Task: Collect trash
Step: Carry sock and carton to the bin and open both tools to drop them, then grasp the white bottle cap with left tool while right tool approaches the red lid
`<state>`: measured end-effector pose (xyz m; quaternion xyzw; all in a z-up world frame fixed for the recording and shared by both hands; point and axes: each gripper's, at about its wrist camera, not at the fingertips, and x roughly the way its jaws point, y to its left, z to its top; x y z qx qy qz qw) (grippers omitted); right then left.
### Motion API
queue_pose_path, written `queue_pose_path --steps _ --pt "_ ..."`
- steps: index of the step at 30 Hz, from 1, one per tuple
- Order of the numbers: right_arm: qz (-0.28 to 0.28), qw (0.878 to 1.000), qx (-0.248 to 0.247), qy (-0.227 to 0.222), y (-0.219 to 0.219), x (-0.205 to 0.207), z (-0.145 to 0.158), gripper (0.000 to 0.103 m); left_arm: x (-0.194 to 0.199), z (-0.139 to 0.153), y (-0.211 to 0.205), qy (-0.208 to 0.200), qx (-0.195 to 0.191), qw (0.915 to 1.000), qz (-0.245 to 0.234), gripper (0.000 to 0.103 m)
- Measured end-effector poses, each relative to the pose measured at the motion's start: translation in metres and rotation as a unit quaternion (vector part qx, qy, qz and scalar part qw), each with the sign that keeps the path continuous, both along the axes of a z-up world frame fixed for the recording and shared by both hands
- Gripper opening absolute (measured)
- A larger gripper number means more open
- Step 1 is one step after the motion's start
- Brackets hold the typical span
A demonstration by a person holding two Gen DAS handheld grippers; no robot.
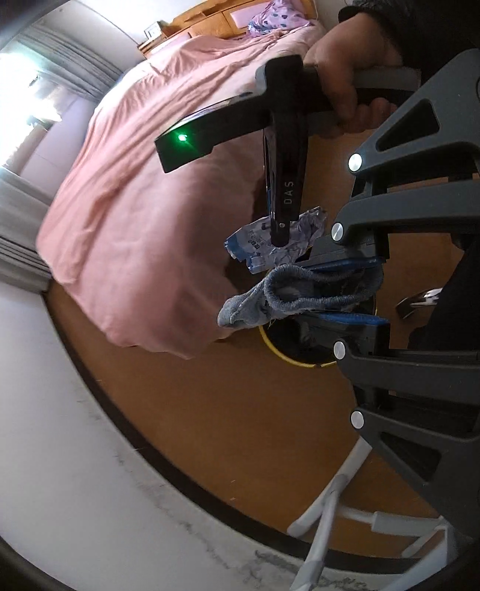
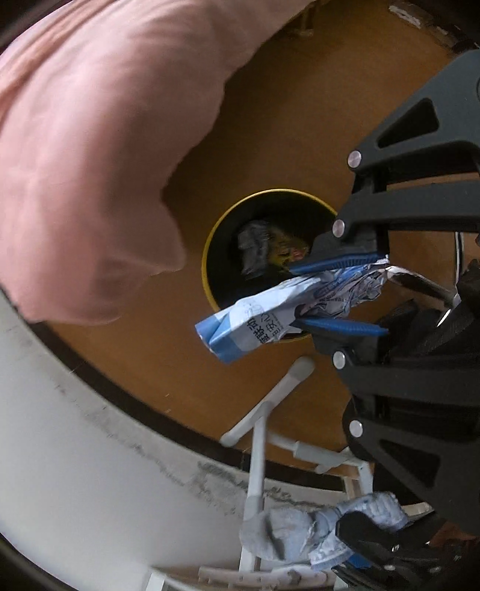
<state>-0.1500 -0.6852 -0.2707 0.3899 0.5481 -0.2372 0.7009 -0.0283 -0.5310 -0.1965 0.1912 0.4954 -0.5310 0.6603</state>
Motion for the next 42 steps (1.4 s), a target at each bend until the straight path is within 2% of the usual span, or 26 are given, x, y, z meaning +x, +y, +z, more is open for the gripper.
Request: queue_pose_path --steps 5,8,10,12,18,21,25,26,27,29,33,37,40,42 --pt "0.002 1.0 0.018 0.013 -0.003 0.001 -0.022 0.025 0.002 -0.025 -0.016 0.014 0.023 0.9996 0.002 0.018" --pt "-0.004 1.0 0.023 0.015 -0.008 -0.001 -0.027 0.025 0.002 -0.029 -0.022 0.017 0.028 0.9995 0.002 0.018" --pt "-0.009 0.999 0.027 0.014 -0.009 0.0 -0.029 0.03 0.004 -0.032 -0.024 0.02 0.031 0.9993 0.002 0.018" --pt "-0.015 0.999 0.03 0.012 -0.012 -0.002 -0.029 0.05 0.004 -0.03 -0.024 0.021 0.032 0.9993 0.002 0.018" --pt "-0.026 0.999 0.023 0.0 -0.018 -0.004 -0.021 0.053 0.002 -0.033 -0.028 0.029 0.037 0.9989 -0.001 0.018" --pt "-0.037 0.999 0.01 -0.003 -0.021 -0.008 -0.013 0.058 -0.002 -0.036 -0.03 0.032 0.04 0.9986 -0.009 0.018" --pt "-0.053 0.999 -0.005 -0.012 -0.026 -0.014 -0.002 0.059 -0.009 -0.036 -0.035 0.035 0.038 0.9984 -0.021 0.019" --pt "-0.058 0.998 -0.009 -0.015 -0.028 -0.016 0.001 0.059 -0.01 -0.035 -0.036 0.034 0.038 0.9984 -0.026 0.029" --pt "-0.064 0.998 -0.014 -0.017 -0.03 -0.019 0.005 0.06 -0.011 -0.034 -0.037 0.033 0.037 0.9984 -0.026 0.048" --pt "-0.072 0.997 -0.022 -0.024 -0.032 -0.024 0.012 0.064 -0.011 -0.027 -0.035 0.027 0.028 0.9991 -0.017 0.068" --pt "-0.078 0.996 -0.031 -0.039 -0.032 -0.029 0.023 0.066 -0.012 -0.013 -0.031 0.023 0.016 0.9995 -0.013 0.071" --pt "-0.067 0.995 -0.065 -0.041 -0.025 -0.026 0.042 0.066 -0.014 0.012 -0.019 0.011 0.0 0.9999 -0.01 0.075" --pt "-0.058 0.993 -0.091 -0.053 -0.016 -0.022 0.065 0.066 -0.013 0.046 0.0 -0.01 -0.019 0.9997 0.014 0.078" --pt "-0.045 0.99 -0.112 -0.076 -0.003 -0.02 0.093 0.068 -0.011 0.083 0.025 -0.016 -0.053 0.998 0.032 0.087"
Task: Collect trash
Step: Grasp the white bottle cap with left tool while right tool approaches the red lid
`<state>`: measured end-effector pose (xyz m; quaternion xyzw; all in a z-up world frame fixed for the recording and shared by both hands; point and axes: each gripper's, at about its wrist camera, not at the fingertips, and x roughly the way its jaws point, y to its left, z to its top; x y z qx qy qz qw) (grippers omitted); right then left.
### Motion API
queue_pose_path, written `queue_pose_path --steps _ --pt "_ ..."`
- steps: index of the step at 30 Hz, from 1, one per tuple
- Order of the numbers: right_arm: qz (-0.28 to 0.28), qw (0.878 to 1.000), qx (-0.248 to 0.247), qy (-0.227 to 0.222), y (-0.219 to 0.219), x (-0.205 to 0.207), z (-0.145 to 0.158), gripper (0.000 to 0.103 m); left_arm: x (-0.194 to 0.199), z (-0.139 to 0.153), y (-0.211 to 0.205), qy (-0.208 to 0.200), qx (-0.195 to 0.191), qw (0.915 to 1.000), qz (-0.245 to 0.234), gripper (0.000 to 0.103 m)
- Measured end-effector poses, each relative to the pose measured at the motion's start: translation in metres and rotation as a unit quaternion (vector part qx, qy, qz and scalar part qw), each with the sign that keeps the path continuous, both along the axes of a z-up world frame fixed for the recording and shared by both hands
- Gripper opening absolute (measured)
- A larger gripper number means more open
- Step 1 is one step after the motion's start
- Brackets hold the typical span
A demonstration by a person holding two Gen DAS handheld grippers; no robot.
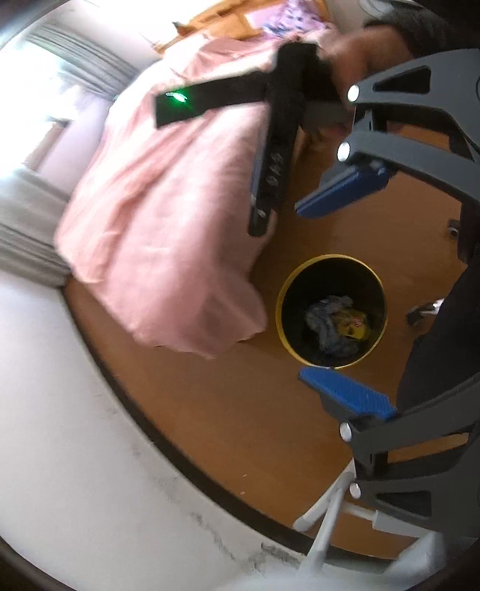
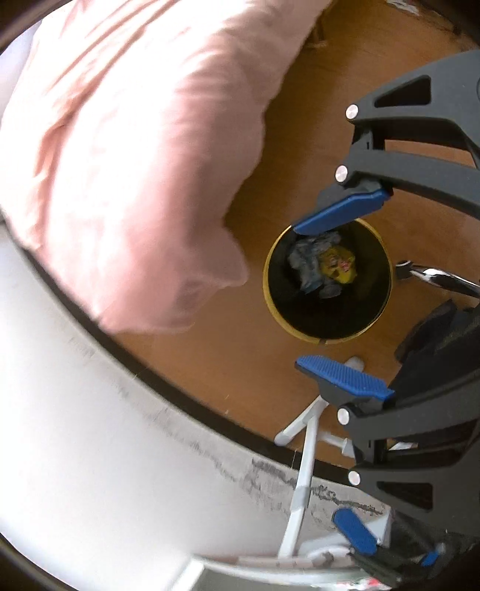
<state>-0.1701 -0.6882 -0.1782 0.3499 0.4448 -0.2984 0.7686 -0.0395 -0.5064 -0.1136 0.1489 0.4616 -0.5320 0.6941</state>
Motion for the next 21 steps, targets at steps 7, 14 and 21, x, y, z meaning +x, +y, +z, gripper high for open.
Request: queue_pose_path --steps 7,14,21 --pt "0.102 0.988 -0.067 -0.09 0.082 0.043 0.102 0.08 0.015 0.098 0.097 -0.069 -0.049 0.9945 0.061 0.093" --pt "0.286 0.945 -0.07 -0.144 0.212 0.137 0.157 0.086 0.069 0.134 0.267 -0.143 -0.027 0.9618 0.231 0.093" --pt "0.456 0.877 -0.07 -0.135 0.36 0.206 0.161 0.087 0.098 0.122 0.445 -0.145 0.019 0.8987 0.413 0.093"
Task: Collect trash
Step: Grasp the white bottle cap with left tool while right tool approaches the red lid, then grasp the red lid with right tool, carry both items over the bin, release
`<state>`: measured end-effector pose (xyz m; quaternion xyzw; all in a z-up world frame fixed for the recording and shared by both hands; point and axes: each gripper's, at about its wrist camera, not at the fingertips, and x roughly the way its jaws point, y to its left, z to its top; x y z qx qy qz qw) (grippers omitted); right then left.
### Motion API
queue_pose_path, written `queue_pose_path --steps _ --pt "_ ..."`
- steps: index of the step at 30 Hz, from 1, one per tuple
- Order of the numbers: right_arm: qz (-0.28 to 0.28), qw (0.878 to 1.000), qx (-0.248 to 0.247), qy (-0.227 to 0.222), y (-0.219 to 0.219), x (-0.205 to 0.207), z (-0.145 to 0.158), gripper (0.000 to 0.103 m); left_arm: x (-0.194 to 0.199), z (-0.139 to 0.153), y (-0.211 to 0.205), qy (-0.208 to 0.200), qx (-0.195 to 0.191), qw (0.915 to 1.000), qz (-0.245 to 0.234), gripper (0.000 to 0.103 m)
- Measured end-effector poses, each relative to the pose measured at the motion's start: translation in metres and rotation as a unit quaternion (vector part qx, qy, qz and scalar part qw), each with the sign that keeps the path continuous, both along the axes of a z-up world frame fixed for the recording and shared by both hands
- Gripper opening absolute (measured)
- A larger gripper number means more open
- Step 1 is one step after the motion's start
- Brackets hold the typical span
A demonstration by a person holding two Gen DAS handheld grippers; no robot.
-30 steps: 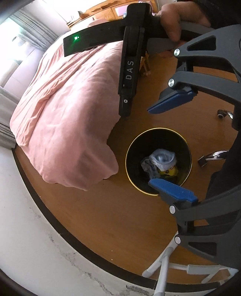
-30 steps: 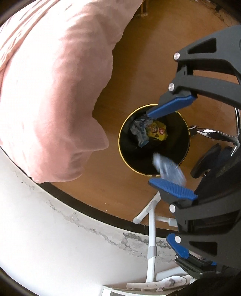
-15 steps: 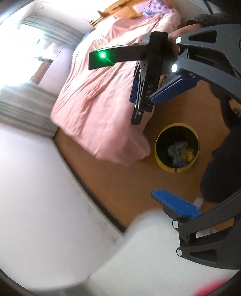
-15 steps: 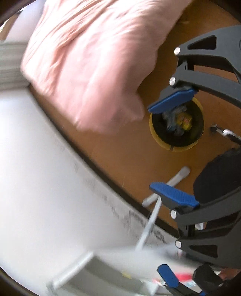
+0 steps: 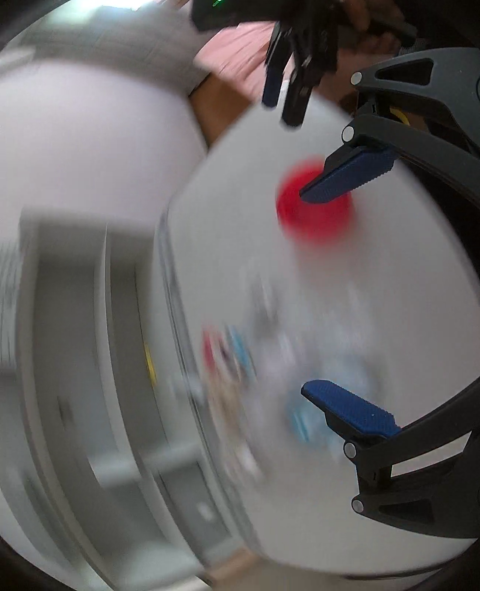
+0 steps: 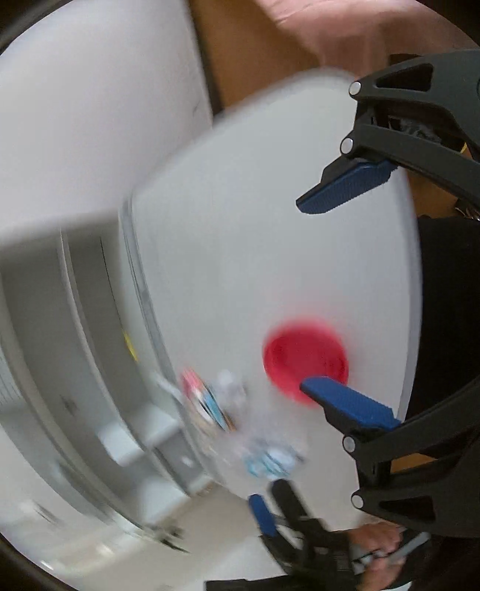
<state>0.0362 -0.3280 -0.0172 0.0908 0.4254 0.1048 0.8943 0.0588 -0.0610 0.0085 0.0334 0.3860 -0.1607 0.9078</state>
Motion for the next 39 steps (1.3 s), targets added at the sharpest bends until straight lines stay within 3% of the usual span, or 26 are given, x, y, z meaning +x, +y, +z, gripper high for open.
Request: queue_pose_path --steps 4,7,11,17,20,25,27,28,39 --pt "0.07 0.996 -0.045 -0.007 0.063 0.006 0.004 0.087 -0.001 -0.016 0.075 0.015 0.0 0.9975 0.069 0.093" --pt "0.093 0.995 -0.037 -0.003 0.084 0.009 0.003 0.087 0.008 -0.034 0.107 0.039 0.017 0.9948 0.093 0.093" --pt "0.098 0.994 -0.04 0.004 0.095 0.015 0.0 0.087 0.025 -0.058 0.12 0.056 0.049 0.9936 0.086 0.093" --pt "0.082 0.995 -0.048 0.018 0.094 0.013 -0.004 0.087 0.042 -0.079 0.128 0.08 0.046 0.9929 0.075 0.093" --pt "0.072 0.996 -0.052 0.022 0.09 0.015 -0.006 0.087 0.048 -0.078 0.124 0.072 0.041 0.9947 0.061 0.091" --pt "0.057 0.997 -0.052 0.03 0.084 0.017 -0.01 0.087 0.054 -0.077 0.117 0.06 0.047 0.9965 0.034 0.068" --pt "0.054 0.997 -0.051 0.032 0.081 0.016 -0.012 0.087 0.055 -0.075 0.115 0.056 0.056 0.9964 0.031 0.037" --pt "0.053 0.997 -0.052 0.034 0.081 0.016 -0.013 0.087 0.055 -0.074 0.115 0.056 0.057 0.9963 0.033 0.03" --pt "0.033 0.995 -0.067 0.062 0.072 0.031 -0.039 0.087 0.043 -0.054 0.131 0.059 0.022 0.9955 0.071 0.03"
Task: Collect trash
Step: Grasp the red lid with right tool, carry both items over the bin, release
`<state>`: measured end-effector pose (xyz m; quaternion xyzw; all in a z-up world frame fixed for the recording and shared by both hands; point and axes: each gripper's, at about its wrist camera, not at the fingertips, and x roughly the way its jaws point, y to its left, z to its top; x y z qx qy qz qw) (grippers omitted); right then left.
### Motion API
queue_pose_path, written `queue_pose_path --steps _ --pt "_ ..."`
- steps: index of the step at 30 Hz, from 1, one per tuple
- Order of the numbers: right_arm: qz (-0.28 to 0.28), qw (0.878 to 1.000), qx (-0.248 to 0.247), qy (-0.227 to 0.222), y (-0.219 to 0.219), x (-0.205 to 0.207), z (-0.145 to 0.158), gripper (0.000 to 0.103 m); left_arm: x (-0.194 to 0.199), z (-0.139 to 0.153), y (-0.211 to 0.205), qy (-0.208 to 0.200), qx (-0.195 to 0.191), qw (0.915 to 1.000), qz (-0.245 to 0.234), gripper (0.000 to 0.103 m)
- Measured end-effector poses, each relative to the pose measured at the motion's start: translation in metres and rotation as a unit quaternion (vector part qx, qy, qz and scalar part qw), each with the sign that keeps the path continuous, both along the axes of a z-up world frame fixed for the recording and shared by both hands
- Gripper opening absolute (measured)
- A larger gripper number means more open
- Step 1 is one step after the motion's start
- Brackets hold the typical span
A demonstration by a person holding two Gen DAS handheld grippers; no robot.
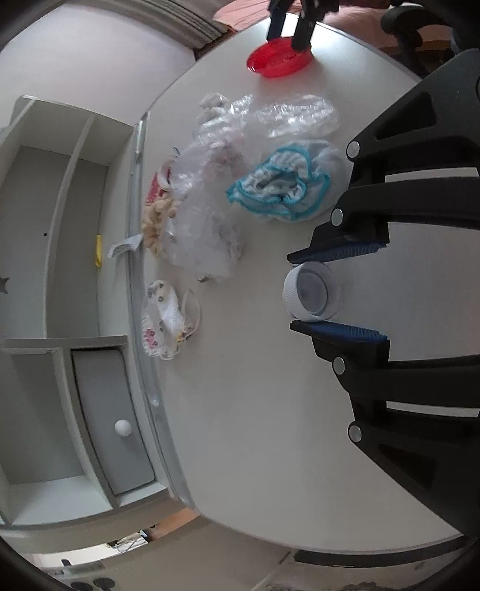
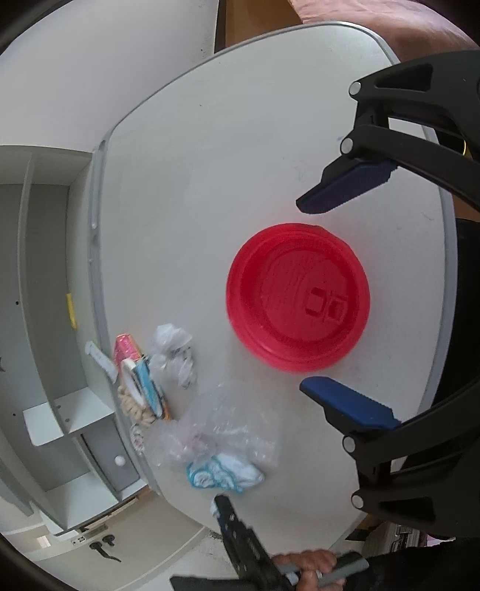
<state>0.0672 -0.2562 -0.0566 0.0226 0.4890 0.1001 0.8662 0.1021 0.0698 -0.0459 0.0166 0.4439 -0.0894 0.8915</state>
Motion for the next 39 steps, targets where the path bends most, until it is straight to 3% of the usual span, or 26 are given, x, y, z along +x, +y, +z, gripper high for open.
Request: queue_pose_path --steps 2,12,13,14,16,20,24,28,31,39 --pt "-0.001 1.0 -0.001 0.002 0.0 0.002 -0.004 0.092 -0.005 0.008 -0.003 -0.007 -0.003 1.0 -0.003 0.03" --pt "0.021 1.0 -0.022 -0.006 0.014 0.015 -0.011 0.094 -0.008 0.022 -0.04 -0.011 -0.012 0.9992 -0.037 0.03" --pt "0.022 0.999 -0.028 -0.009 0.015 0.015 -0.012 0.091 -0.009 0.022 -0.047 -0.01 -0.012 0.9989 -0.044 0.03" --pt "0.022 0.999 -0.045 -0.021 0.016 0.014 -0.01 0.08 -0.01 0.023 -0.051 -0.011 -0.012 0.9987 -0.047 0.03" --pt "0.021 0.999 -0.043 -0.026 0.013 0.012 -0.007 0.078 -0.012 0.025 -0.064 -0.012 -0.013 0.998 -0.061 0.03" --pt "-0.001 0.999 -0.033 -0.042 -0.01 0.002 0.004 0.078 -0.012 0.031 -0.093 -0.016 -0.019 0.9955 -0.092 0.03" --pt "-0.06 0.996 -0.02 -0.058 -0.061 -0.017 0.015 0.078 -0.014 0.037 -0.14 -0.02 -0.029 0.9891 -0.143 0.03" --pt "-0.14 0.987 -0.012 -0.072 -0.126 -0.049 0.022 0.079 -0.022 0.042 -0.206 -0.025 -0.045 0.9753 -0.215 0.03" --pt "-0.198 0.977 -0.007 -0.075 -0.176 -0.077 0.021 0.079 -0.034 0.04 -0.264 -0.021 -0.061 0.9603 -0.271 0.03" --pt "-0.343 0.938 0.016 -0.054 -0.293 -0.154 -0.011 0.079 -0.084 0.02 -0.42 0.009 -0.092 0.9029 -0.42 0.03"
